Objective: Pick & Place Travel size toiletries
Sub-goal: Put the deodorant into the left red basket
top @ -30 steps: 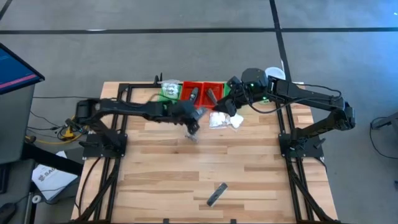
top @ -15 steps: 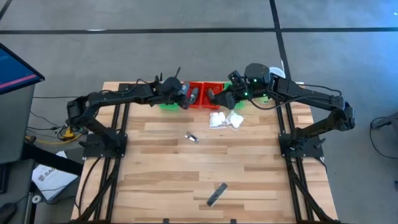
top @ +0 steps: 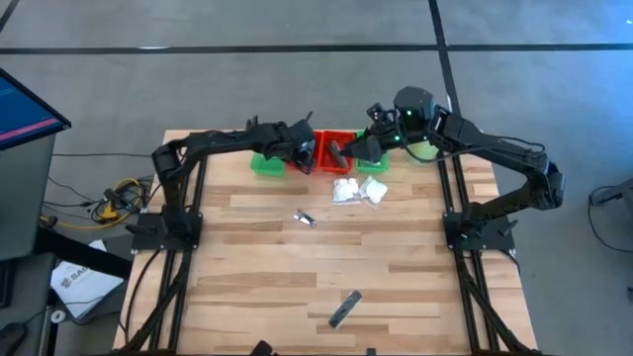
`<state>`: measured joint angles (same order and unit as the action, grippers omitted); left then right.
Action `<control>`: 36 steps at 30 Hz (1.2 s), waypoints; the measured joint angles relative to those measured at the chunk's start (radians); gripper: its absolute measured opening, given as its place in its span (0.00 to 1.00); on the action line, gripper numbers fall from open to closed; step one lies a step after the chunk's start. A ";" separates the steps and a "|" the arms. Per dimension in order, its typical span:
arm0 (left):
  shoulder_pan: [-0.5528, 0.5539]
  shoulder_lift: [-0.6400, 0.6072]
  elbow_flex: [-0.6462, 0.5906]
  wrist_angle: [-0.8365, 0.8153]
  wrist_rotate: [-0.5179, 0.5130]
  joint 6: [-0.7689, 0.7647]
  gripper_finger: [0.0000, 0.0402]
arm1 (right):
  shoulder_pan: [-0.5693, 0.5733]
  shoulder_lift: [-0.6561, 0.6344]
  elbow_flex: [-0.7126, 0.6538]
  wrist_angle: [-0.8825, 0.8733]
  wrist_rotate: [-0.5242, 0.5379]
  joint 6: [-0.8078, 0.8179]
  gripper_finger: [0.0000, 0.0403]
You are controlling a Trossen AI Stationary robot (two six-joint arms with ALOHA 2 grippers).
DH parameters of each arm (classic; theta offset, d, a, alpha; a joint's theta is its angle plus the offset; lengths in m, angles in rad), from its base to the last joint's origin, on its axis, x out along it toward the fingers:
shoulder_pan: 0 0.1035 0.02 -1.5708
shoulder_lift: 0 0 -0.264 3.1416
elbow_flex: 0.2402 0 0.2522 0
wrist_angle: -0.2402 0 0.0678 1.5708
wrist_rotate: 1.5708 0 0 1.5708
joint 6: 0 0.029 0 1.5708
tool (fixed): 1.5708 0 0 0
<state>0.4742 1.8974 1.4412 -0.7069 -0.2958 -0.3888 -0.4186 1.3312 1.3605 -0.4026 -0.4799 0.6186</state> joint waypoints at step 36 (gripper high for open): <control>0.055 0.088 0.005 0.059 0.018 0.100 0.69 | -0.016 0.000 0.001 0.016 -0.047 -0.079 0.70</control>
<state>0.5289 1.9850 1.4464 -0.6478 -0.2774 -0.2885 -0.4343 1.3308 1.3613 -0.3862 -0.5274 0.5398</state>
